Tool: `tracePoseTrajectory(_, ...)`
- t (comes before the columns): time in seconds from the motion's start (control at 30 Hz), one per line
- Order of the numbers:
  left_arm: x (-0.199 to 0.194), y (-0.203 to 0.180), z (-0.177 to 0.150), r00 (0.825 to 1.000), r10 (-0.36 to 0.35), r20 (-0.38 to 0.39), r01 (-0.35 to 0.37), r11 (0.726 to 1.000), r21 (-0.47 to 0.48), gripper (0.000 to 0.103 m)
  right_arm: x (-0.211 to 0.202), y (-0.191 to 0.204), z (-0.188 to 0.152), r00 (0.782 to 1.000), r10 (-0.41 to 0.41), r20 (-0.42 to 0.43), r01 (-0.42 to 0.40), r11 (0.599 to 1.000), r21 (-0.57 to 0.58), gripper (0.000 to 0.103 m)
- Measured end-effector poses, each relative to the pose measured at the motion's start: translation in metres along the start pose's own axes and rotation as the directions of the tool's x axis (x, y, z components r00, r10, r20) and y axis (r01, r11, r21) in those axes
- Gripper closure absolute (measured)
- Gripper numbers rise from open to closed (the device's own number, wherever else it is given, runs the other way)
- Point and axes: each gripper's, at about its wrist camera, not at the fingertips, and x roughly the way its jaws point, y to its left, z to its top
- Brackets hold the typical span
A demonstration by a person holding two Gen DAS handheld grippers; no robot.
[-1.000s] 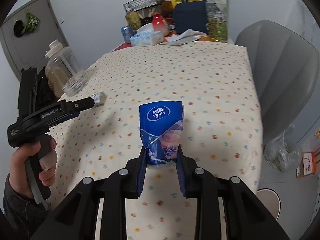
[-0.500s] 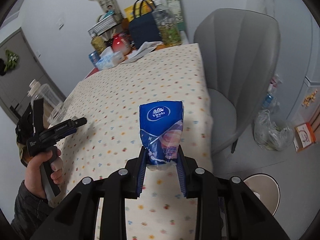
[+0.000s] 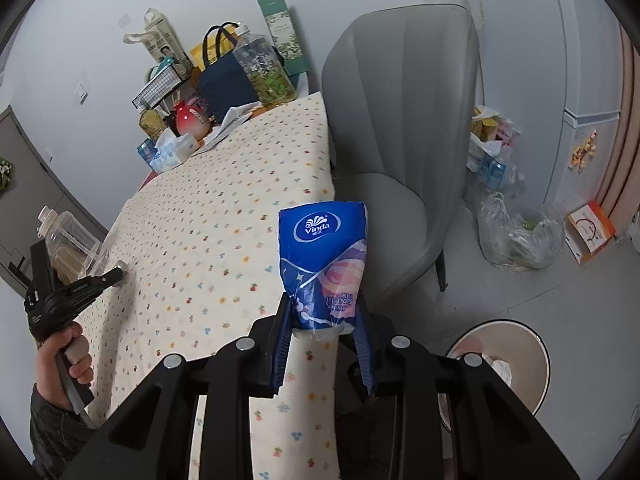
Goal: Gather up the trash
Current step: 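Grasp the silver blister pack with the left gripper while the right gripper holds the Vinda pack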
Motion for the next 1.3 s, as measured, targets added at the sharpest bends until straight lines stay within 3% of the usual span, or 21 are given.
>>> tracePoseTrajectory(0.13, -0.006, 0.003, 0.001, 0.999, 0.037, 0.002, -0.037, 0.999, 0.003, 0.1, -0.002, -0.012, -0.003, 1.0, -0.005, 0.005, 0.004, 1.0, 0.027, 0.073)
tracePoseTrajectory(0.2, -0.007, 0.01, 0.004, 0.999, 0.049, -0.007, -0.049, 0.999, -0.024, 0.077, 0.0, -0.016, -0.004, 1.0, -0.008, 0.005, 0.008, 0.999, 0.031, 0.073)
tracePoseTrajectory(0.23, -0.01, 0.014, 0.005, 0.999, 0.052, 0.004, -0.052, 0.998, -0.039, 0.042, 0.001, -0.018, -0.004, 1.0, -0.008, 0.003, 0.008, 0.999, 0.033, 0.073)
tracePoseTrajectory(0.27, -0.014, 0.017, 0.006, 0.998, 0.057, 0.03, -0.055, 0.998, -0.041, 0.03, 0.002, -0.02, -0.005, 1.0, -0.007, 0.002, 0.007, 0.999, 0.036, 0.073)
tracePoseTrajectory(0.3, -0.016, 0.018, 0.008, 0.996, 0.074, 0.052, -0.073, 0.997, -0.027, 0.03, 0.004, -0.022, -0.005, 1.0, -0.005, 0.001, 0.005, 0.999, 0.04, 0.073)
tracePoseTrajectory(0.5, 0.008, 0.036, 0.02, 0.981, 0.194, -0.001, -0.194, 0.981, -0.011, 0.03, 0.011, -0.03, -0.006, 1.0, -0.018, 0.0, 0.018, 0.998, 0.056, 0.072)
tracePoseTrajectory(0.63, 0.027, 0.046, 0.021, 0.981, 0.192, -0.032, -0.193, 0.981, -0.031, 0.03, 0.01, -0.038, -0.009, 0.999, -0.036, 0.003, 0.036, 0.997, 0.072, 0.072)
tracePoseTrajectory(0.7, 0.029, 0.042, 0.021, 0.98, 0.196, -0.022, -0.196, 0.98, -0.015, 0.055, 0.009, -0.042, -0.011, 0.999, -0.045, 0.002, 0.045, 0.996, 0.08, 0.072)
tracePoseTrajectory(0.73, 0.029, 0.04, 0.021, 0.981, 0.192, -0.024, -0.192, 0.981, -0.016, 0.058, 0.008, -0.044, -0.011, 0.999, -0.052, 0.002, 0.052, 0.995, 0.083, 0.072)
tracePoseTrajectory(0.77, 0.029, 0.038, 0.022, 0.988, 0.152, -0.028, -0.153, 0.988, -0.026, 0.095, 0.008, -0.048, -0.012, 0.998, -0.059, 0.002, 0.058, 0.995, 0.085, 0.072)
tracePoseTrajectory(0.83, 0.029, 0.029, 0.023, 0.988, 0.145, -0.045, -0.145, 0.989, -0.008, 0.102, 0.006, -0.054, -0.016, 0.998, -0.07, 0.0, 0.069, 0.993, 0.091, 0.072)
tracePoseTrajectory(1.13, 0.022, -0.02, 0.023, 0.991, 0.134, -0.004, -0.133, 0.988, 0.082, 0.101, -0.002, -0.087, -0.033, 0.994, -0.104, -0.017, 0.105, 0.987, 0.124, 0.072)
tracePoseTrajectory(1.2, 0.027, -0.02, 0.028, 0.988, 0.155, -0.013, -0.153, 0.985, 0.078, 0.073, -0.003, -0.091, -0.036, 0.994, -0.11, -0.024, 0.112, 0.986, 0.126, 0.072)
tracePoseTrajectory(1.23, 0.029, -0.019, 0.03, 0.987, 0.16, -0.015, -0.159, 0.985, 0.073, 0.032, -0.002, -0.093, -0.038, 0.993, -0.114, -0.026, 0.116, 0.985, 0.127, 0.072)
tracePoseTrajectory(1.27, 0.029, -0.018, 0.032, 0.987, 0.16, 0.004, -0.16, 0.985, 0.069, 0.021, -0.002, -0.095, -0.039, 0.993, -0.115, -0.028, 0.118, 0.985, 0.129, 0.072)
tracePoseTrajectory(1.3, 0.032, -0.018, 0.036, 0.986, 0.167, 0.024, -0.168, 0.983, 0.076, 0.021, -0.001, -0.096, -0.04, 0.993, -0.117, -0.029, 0.12, 0.984, 0.133, 0.072)
